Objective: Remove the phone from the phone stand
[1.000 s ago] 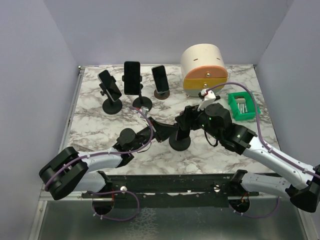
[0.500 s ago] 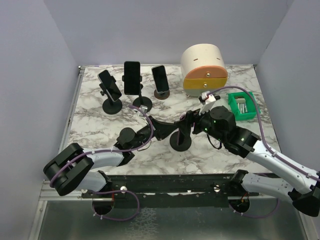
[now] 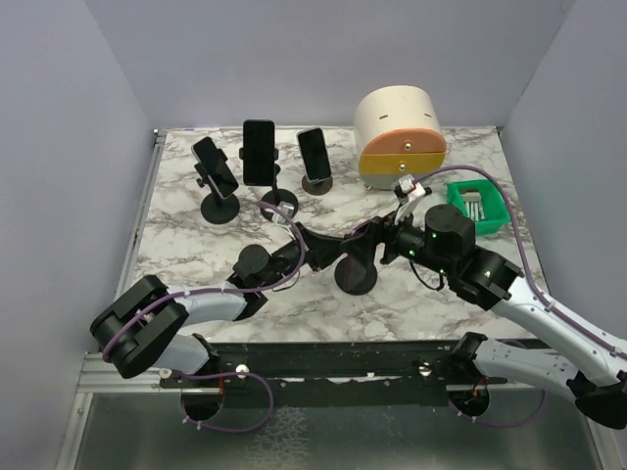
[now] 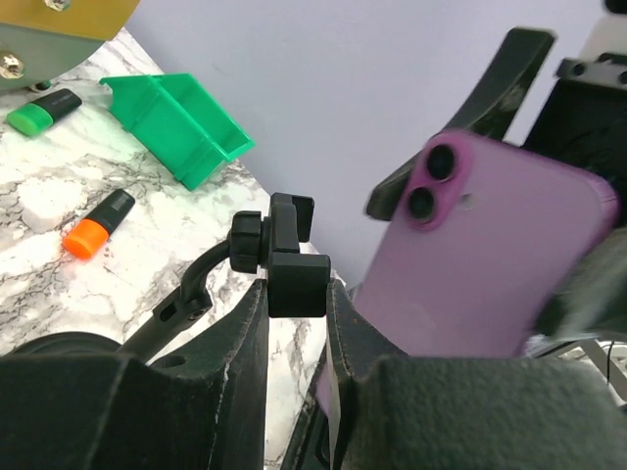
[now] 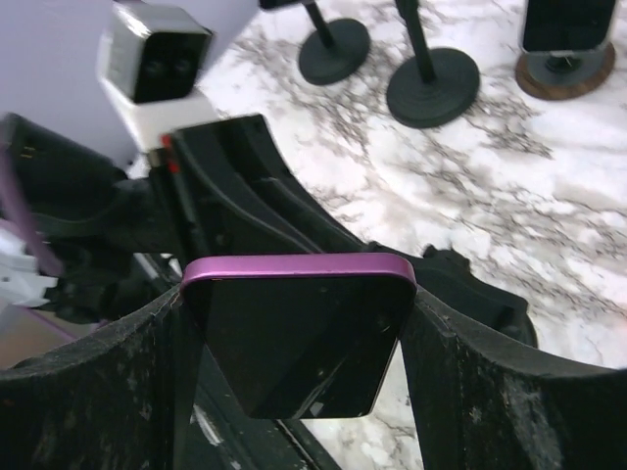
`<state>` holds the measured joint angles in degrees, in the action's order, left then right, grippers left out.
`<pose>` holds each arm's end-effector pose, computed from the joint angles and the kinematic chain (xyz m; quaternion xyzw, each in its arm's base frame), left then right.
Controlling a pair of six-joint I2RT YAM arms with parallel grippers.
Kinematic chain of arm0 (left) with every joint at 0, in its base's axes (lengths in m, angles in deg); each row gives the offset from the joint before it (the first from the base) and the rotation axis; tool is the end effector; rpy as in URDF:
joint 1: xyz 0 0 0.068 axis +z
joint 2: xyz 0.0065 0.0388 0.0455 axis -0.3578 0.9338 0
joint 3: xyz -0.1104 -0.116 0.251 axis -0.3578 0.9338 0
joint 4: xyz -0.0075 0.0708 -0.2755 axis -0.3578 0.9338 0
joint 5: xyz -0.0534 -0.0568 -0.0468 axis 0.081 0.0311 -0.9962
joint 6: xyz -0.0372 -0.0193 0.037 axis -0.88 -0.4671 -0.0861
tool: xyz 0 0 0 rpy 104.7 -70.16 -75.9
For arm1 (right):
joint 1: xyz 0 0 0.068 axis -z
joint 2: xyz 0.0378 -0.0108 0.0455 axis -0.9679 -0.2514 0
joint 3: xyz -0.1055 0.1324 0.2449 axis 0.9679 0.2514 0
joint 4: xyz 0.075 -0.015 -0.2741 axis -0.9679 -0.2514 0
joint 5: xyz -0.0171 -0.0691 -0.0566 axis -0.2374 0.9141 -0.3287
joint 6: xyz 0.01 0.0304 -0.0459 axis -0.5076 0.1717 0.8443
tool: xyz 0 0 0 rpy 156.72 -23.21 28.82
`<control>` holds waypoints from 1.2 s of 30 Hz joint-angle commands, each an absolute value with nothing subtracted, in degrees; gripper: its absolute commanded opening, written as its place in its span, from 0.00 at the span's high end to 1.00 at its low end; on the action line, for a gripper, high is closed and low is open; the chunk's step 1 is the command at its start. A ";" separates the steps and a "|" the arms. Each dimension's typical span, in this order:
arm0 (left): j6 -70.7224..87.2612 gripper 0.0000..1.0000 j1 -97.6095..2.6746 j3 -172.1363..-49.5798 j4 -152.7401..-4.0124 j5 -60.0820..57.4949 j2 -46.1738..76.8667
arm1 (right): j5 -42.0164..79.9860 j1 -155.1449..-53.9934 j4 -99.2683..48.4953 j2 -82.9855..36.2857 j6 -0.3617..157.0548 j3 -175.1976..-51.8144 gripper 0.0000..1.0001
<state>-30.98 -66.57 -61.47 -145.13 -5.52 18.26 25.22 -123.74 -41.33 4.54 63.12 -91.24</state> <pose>0.1842 -0.2002 0.2347 0.0571 0.6199 -0.6263 0.4692 0.1482 0.1677 0.3745 -0.1890 0.7779 0.3532 0.4841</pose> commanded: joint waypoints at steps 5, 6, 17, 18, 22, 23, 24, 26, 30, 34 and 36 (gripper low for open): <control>-29.25 0.58 -66.88 -63.31 -135.06 -6.40 15.83 | 17.66 -123.77 -39.03 6.80 61.32 -99.96 1.00; -28.96 0.54 -66.83 -63.47 -134.08 -6.19 14.85 | 17.46 -123.73 -39.37 6.84 61.34 -100.60 1.00; -22.25 0.02 -66.85 -64.26 -115.82 1.79 -3.68 | 19.67 -123.77 -41.11 7.46 62.22 -104.83 1.00; -21.16 0.01 -66.85 -64.26 -113.48 2.67 -6.03 | 20.09 -123.75 -40.97 7.39 62.22 -104.84 1.00; -14.86 0.01 -66.83 -65.84 -104.58 4.52 -14.82 | 23.21 -123.77 -39.65 7.13 61.23 -104.02 1.00; -13.03 0.01 -66.85 -66.77 -102.40 4.15 -16.69 | 24.19 -123.77 -39.30 7.06 60.92 -103.81 1.00; -10.55 0.01 -66.84 -67.79 -100.45 3.46 -17.99 | 25.41 -123.76 -39.00 7.02 60.39 -103.62 1.00; -7.38 0.01 -66.84 -70.30 -96.71 0.62 -19.91 | 28.34 -123.73 -37.80 7.09 58.88 -102.88 1.00; -2.82 0.01 -66.80 -76.52 -88.37 -2.74 -19.68 | 30.64 -123.74 -35.02 6.62 55.92 -101.76 1.00; 0.43 0.01 -66.84 -81.67 -83.94 -6.28 -17.23 | 32.09 -123.74 -34.36 5.06 53.88 -102.34 1.00; 1.27 0.01 -66.84 -83.39 -82.68 -7.19 -15.67 | 32.50 -123.73 -34.26 4.31 53.01 -102.76 1.00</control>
